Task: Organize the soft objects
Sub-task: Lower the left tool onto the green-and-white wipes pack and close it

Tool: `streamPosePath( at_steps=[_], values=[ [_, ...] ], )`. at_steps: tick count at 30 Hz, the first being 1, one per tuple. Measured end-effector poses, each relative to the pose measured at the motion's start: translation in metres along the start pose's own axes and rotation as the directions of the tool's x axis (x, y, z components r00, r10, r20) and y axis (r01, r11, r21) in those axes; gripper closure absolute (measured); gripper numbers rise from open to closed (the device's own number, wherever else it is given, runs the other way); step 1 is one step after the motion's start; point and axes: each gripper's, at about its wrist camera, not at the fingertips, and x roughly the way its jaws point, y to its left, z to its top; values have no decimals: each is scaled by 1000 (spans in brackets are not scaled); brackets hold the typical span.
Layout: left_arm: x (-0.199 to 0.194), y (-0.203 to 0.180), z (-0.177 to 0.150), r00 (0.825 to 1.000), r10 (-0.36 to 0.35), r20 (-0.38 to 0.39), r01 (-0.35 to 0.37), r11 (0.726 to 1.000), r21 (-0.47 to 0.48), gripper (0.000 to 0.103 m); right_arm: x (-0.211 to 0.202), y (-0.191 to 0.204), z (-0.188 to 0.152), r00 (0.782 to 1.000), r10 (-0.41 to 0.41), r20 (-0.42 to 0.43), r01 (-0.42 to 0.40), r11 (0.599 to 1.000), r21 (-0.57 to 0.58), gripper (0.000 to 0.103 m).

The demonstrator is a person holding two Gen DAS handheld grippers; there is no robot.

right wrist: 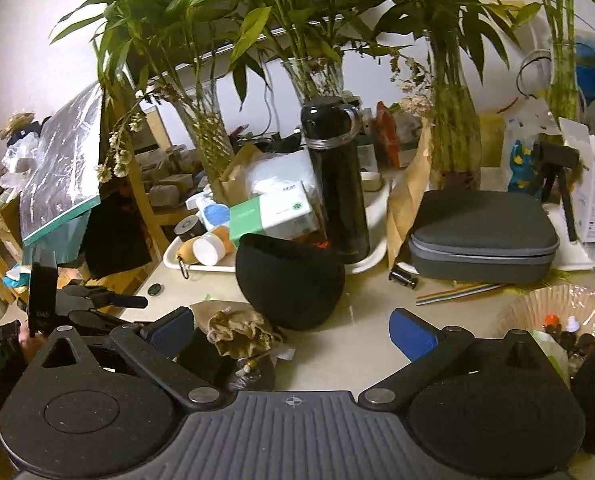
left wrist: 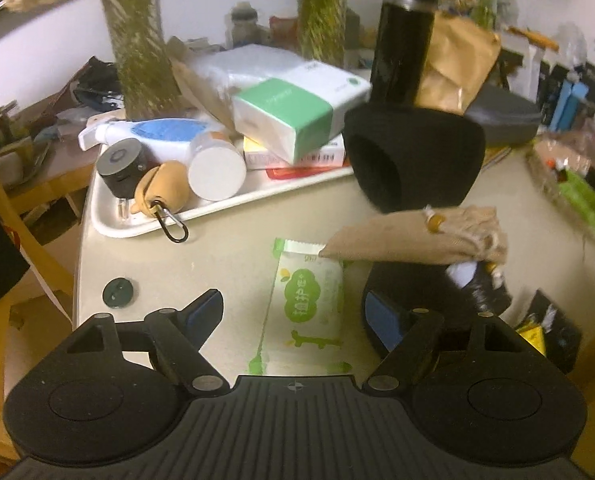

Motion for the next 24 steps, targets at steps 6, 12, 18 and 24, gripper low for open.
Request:
streamPosePath(
  at_steps=[6, 12, 18, 24],
  values=[
    [19, -6, 1, 999, -9, -31, 11, 999, 51, 25, 1, 0, 1, 1000, 7, -4, -7, 1000, 29, 0],
    [45, -4, -2, 996, 1, -94, 5, 998, 66, 26, 2, 3, 1, 1000, -6, 3, 6, 1000, 15, 0],
    [50, 2, -3, 995, -28, -91, 32, 999, 41, 51, 2, -4, 2, 999, -42, 11, 42, 999, 34, 0],
    [41, 0, -3, 992, -28, -123, 32, 999, 35, 56, 0, -7, 2, 999, -52, 9, 52, 998, 32, 0]
  ],
)
